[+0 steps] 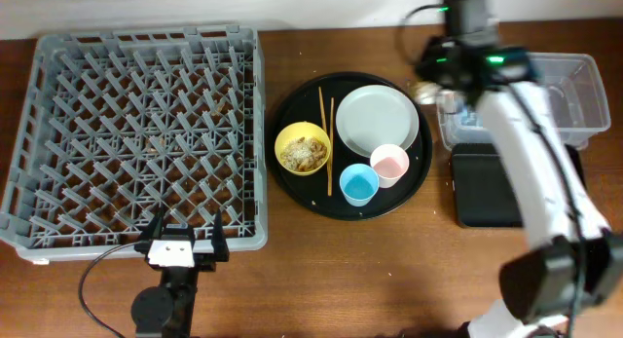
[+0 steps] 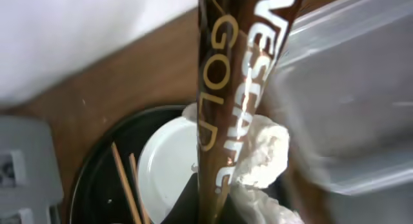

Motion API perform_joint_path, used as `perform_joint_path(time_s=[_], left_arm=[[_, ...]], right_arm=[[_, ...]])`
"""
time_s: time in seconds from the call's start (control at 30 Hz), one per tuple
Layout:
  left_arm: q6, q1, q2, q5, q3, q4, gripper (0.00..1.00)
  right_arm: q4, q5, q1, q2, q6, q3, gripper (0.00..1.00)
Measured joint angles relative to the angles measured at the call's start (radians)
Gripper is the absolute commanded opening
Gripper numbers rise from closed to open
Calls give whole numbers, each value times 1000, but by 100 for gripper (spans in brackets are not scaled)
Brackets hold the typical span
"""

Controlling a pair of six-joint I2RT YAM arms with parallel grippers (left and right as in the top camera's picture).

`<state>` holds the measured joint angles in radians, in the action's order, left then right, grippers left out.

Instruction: Sort waste into correct bins and load items into the dishwasher rack

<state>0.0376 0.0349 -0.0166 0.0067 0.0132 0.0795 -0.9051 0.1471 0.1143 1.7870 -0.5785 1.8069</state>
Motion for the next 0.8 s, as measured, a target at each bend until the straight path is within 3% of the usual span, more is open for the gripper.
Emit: perform_joint_path(time_s=[0.2,0.3,0.37,0.43,0.53,0.63,0.8], left_arm=[[0,0,0,0,0,0,99],[0,0,0,0,0,0,99],[0,0,0,0,0,0,99],[0,0,0,0,0,0,99],[0,0,0,0,0,0,99],[0,0,0,0,0,0,99],[0,0,0,0,0,0,99]], right_arm=[[-3,-11,-290,80,-29,-10,5],[68,-10,-388,198,-52,-16,62],[109,-11,-420,254,-56,-25,83],[127,-13,-424,269,-48,-29,94],[86,-37,-424,262,-2,-22,99],[-24,-105,-424,176,67,3,98],[-273,-267,-420,-208,194,76,98]])
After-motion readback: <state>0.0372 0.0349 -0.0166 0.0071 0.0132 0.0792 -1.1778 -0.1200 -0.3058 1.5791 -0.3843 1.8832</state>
